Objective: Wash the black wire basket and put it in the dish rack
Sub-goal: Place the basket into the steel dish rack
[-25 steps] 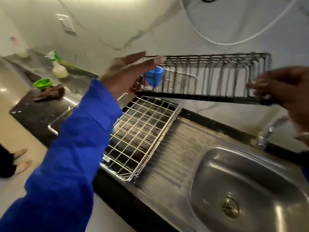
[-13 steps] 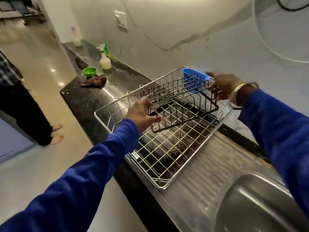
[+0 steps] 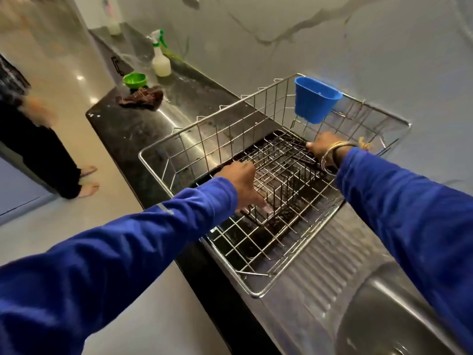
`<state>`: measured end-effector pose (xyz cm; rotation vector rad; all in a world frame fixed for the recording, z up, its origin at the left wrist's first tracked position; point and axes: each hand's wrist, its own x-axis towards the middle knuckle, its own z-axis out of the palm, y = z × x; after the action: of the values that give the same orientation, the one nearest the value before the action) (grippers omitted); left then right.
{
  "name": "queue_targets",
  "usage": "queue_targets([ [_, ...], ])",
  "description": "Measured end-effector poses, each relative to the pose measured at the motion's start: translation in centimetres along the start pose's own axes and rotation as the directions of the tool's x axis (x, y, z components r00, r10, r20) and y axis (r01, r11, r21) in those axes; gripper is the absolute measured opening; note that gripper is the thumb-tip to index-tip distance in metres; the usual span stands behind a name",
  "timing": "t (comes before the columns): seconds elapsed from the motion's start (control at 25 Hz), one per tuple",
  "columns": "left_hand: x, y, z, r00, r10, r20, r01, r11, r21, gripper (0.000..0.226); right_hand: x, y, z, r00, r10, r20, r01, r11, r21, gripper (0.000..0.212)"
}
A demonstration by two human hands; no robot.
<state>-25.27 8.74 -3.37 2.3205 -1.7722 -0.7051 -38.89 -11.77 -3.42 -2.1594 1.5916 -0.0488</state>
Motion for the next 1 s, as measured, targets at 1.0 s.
queue_targets([
  [1.0, 0.7, 1.2, 1.8, 0.979, -0.071, 0.193, 0.052, 0.994, 0.101, 0.048, 0.1, 1.4, 2.4, 0.997, 0.058, 0.047, -0.054, 0.994, -0.095, 0.017],
])
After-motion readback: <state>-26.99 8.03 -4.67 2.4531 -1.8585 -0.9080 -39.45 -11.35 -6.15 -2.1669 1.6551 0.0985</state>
